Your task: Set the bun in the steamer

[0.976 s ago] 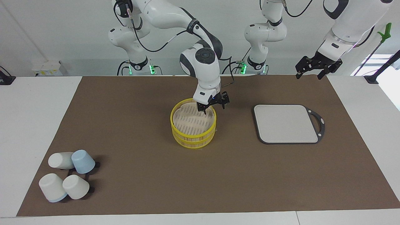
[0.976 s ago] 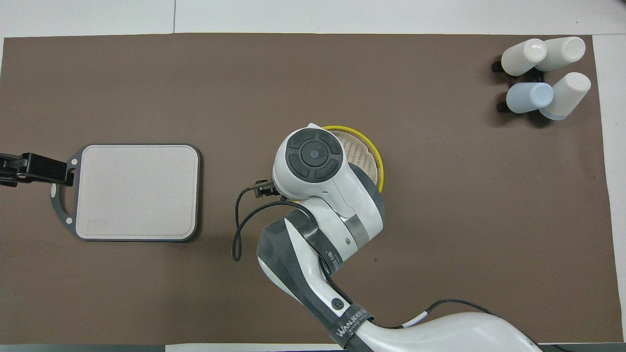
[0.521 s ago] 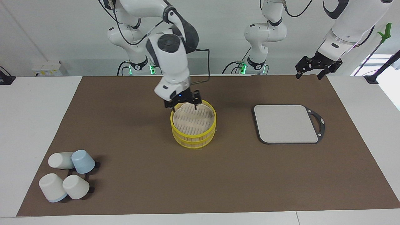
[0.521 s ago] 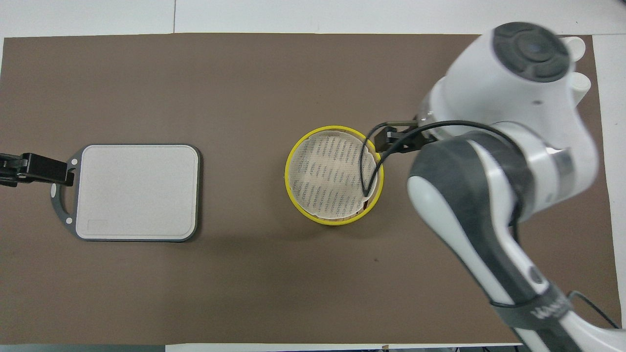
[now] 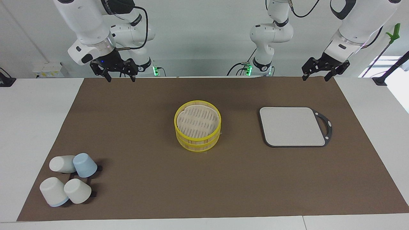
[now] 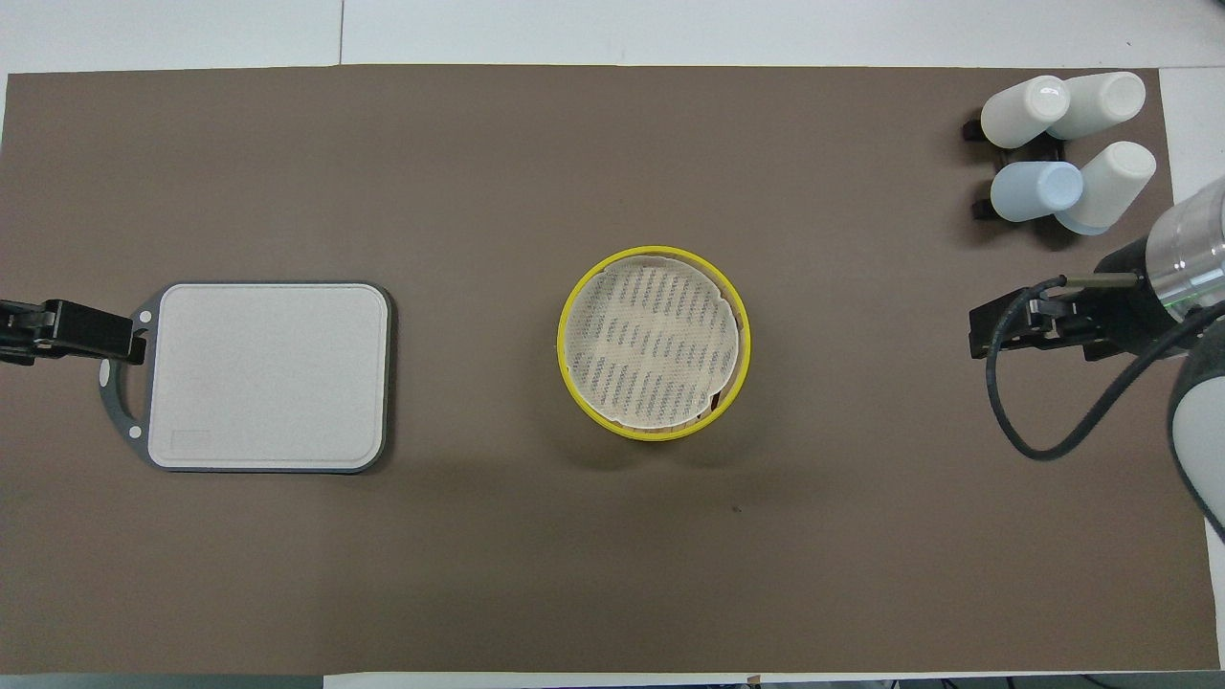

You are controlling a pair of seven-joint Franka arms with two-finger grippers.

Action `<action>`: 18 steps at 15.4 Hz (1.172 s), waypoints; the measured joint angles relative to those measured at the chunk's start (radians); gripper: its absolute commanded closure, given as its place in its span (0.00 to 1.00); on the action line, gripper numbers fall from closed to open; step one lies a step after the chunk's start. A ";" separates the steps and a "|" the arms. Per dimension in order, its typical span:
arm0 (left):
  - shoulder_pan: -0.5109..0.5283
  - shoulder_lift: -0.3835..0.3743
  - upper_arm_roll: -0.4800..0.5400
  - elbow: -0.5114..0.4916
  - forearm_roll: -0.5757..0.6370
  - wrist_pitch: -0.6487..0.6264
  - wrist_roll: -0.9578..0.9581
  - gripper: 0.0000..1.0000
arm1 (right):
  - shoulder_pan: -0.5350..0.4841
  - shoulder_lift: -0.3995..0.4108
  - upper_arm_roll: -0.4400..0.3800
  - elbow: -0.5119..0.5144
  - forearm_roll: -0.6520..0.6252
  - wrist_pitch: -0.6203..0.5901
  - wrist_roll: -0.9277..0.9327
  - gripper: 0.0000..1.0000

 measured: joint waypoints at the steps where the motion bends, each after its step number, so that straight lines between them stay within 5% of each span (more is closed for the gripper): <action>1: 0.000 0.000 -0.001 0.000 0.000 0.000 0.000 0.00 | -0.003 0.003 0.000 -0.006 -0.002 0.017 0.000 0.00; 18: 0.000 0.000 -0.002 0.000 0.010 0.005 0.002 0.00 | -0.080 0.042 0.003 0.017 -0.037 0.087 -0.134 0.00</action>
